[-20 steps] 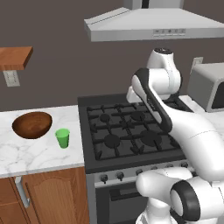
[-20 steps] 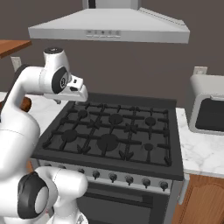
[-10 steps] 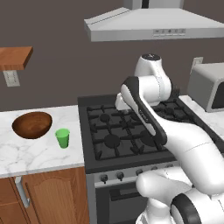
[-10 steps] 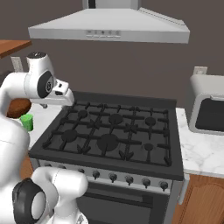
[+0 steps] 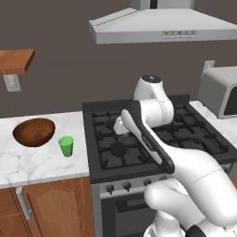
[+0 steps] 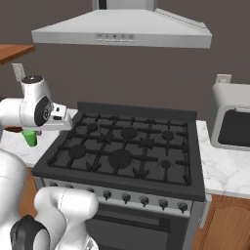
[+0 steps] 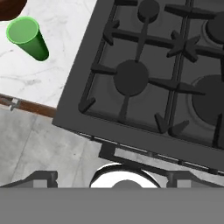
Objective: Pick the cup and bowl from the counter and place them on the counter next to the sink.
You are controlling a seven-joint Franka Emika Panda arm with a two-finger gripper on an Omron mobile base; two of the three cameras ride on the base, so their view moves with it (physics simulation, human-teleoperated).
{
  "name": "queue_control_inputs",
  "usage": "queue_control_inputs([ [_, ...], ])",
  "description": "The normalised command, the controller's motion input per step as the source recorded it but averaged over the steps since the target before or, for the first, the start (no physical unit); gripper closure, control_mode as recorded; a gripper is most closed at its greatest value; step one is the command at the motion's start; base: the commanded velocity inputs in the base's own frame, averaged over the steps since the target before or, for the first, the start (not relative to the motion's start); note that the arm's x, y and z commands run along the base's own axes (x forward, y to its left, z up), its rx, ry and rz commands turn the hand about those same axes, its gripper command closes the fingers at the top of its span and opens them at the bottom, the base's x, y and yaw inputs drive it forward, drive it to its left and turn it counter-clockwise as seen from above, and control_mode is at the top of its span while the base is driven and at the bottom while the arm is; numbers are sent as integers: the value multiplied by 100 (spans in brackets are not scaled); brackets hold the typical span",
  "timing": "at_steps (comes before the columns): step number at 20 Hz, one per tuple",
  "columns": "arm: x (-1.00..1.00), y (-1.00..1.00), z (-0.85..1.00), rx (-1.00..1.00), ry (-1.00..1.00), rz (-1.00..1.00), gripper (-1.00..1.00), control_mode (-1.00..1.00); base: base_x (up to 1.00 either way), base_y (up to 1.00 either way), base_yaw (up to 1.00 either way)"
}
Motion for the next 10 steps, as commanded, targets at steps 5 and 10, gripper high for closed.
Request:
queue_control_inputs([
  [5, -2, 52, 0, 0, 5, 9, -100, -100, 0, 0, 0],
  [10, 0, 56, 0, -1, 3, 5, -100, -100, 0, 0, 0],
])
